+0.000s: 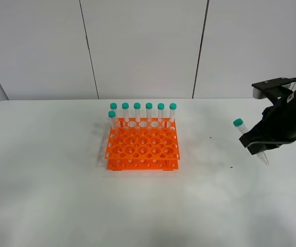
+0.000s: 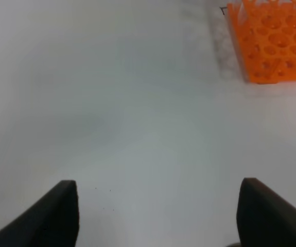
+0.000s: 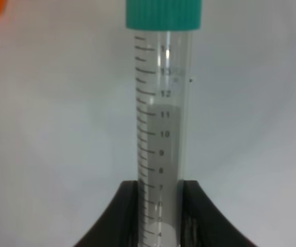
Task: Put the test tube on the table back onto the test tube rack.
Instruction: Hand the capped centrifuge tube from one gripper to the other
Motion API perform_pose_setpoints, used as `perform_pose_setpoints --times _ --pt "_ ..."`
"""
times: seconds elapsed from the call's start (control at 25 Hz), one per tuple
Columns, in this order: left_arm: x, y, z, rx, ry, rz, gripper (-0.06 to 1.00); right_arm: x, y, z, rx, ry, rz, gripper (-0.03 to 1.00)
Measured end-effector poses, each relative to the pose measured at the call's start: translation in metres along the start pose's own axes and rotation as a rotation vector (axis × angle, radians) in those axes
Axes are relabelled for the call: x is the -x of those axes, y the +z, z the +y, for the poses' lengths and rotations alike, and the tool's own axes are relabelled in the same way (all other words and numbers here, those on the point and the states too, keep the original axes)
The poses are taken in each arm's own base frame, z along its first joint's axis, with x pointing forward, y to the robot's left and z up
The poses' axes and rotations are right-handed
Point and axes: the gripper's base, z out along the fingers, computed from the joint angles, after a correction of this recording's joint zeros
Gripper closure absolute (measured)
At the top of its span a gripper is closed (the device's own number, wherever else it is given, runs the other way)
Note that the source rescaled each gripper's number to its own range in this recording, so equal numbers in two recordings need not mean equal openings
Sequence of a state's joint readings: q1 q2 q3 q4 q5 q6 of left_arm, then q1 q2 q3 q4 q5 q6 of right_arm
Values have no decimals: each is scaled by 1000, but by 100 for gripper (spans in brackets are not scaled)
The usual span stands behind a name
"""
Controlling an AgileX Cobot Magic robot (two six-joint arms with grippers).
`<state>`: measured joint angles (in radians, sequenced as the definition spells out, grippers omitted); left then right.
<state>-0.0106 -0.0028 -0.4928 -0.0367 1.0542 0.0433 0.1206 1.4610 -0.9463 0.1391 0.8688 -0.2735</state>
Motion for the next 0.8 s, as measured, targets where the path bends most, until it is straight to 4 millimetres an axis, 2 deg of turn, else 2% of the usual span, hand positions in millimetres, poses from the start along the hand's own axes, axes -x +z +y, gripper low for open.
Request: perform_pose_setpoints --times 0.16,0.28,0.4,0.6,0.68,0.8 --pt "0 0 0 0 0 0 -6 15 -4 15 90 -110 -137 94" --pt "0 0 0 0 0 0 -6 31 -14 46 229 -246 -267 94" --pt "0 0 0 0 0 0 -6 35 -15 72 348 -402 -335 94" --pt "0 0 0 0 0 -1 -6 39 13 88 533 -435 -285 94" --pt "0 0 0 0 0 -1 -6 41 28 89 565 -409 -258 94" --pt "0 0 0 0 0 -1 -6 42 38 93 597 -393 -240 94"
